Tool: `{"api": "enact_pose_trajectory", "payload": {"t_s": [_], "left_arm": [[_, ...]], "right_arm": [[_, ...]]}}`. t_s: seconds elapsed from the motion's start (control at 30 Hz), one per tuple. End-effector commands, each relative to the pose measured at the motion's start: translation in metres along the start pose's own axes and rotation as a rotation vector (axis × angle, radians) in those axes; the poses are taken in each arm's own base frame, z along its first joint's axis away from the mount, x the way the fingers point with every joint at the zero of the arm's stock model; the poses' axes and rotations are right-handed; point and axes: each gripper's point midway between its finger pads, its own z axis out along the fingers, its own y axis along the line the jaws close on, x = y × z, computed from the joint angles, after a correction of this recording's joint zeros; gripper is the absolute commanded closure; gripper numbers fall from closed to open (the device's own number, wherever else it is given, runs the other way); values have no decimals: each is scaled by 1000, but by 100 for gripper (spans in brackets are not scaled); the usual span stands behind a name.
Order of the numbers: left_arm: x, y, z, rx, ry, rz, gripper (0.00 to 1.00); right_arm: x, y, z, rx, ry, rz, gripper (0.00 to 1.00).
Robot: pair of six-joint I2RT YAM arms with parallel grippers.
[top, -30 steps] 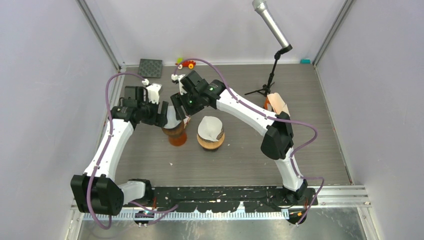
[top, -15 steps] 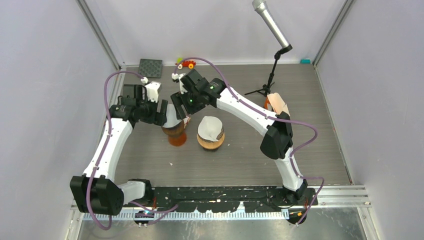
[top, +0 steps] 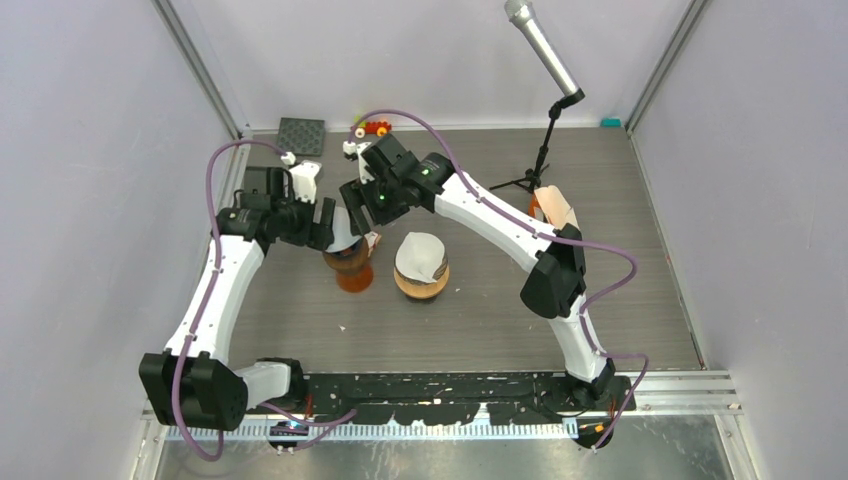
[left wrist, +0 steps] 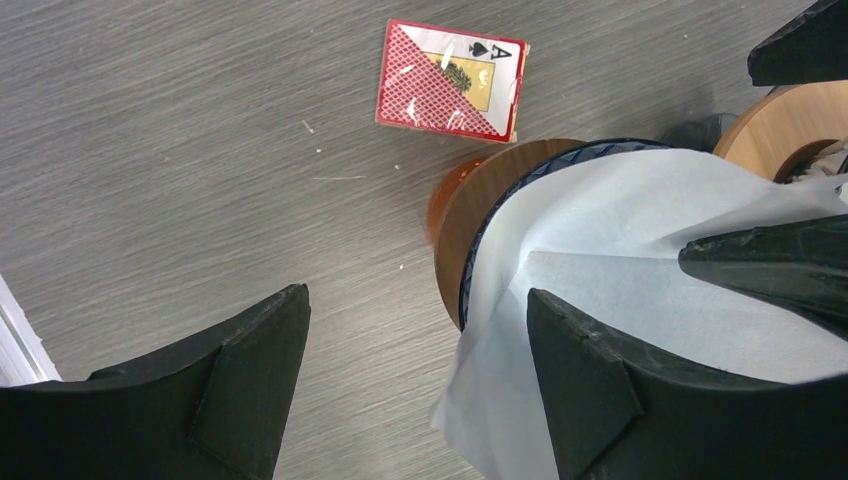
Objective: Place the coffee filter in the dripper
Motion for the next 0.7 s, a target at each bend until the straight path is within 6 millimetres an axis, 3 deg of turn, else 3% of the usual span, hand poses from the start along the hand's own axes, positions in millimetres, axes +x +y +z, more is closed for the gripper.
{"api": "enact_pose_trajectory", "payload": {"t_s": [0.0,0.67], "left_arm": [[-20,-1,-13,7,-64,18,19],[-35,1,-25,-8,-100,34,18]], "right_arm": [[-21,14,-18,-39,-60,0,25],[-27,16,-25,-51,-76,6,23]]}}
